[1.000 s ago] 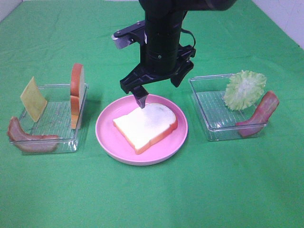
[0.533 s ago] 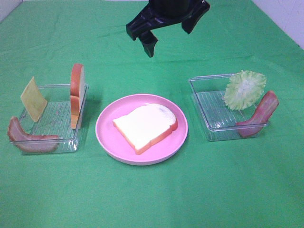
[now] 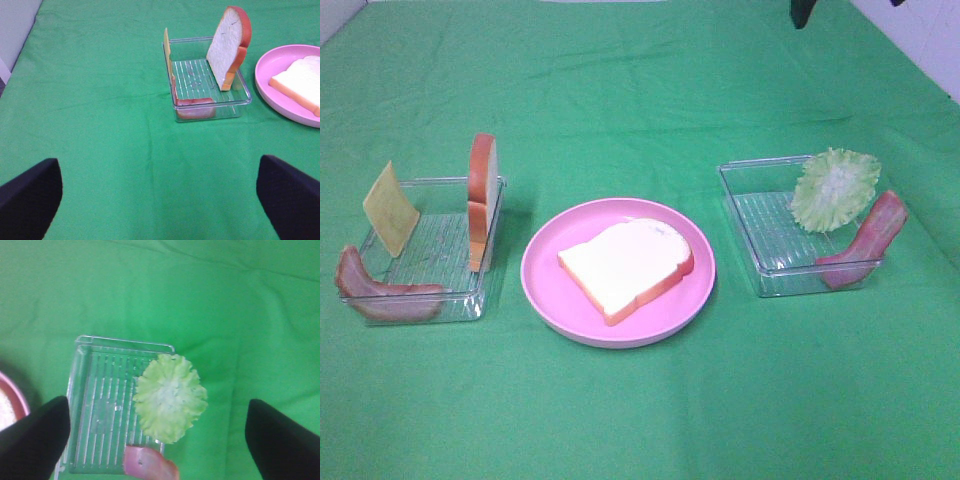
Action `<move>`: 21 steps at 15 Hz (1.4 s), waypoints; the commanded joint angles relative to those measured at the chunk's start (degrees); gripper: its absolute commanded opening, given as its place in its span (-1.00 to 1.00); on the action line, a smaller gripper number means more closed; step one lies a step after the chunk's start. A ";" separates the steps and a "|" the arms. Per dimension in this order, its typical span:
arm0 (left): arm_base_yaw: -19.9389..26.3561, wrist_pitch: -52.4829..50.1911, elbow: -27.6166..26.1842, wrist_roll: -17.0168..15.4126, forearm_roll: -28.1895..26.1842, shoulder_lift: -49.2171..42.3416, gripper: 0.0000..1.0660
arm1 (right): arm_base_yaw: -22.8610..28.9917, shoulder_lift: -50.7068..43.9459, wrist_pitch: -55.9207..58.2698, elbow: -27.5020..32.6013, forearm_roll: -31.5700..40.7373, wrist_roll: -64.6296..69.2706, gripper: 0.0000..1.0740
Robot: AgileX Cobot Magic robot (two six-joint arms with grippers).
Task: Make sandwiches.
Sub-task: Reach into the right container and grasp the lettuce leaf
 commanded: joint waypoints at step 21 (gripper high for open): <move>0.29 -0.06 0.06 0.00 -0.29 -0.11 0.87 | -11.69 14.90 -10.03 11.52 9.34 -0.29 0.71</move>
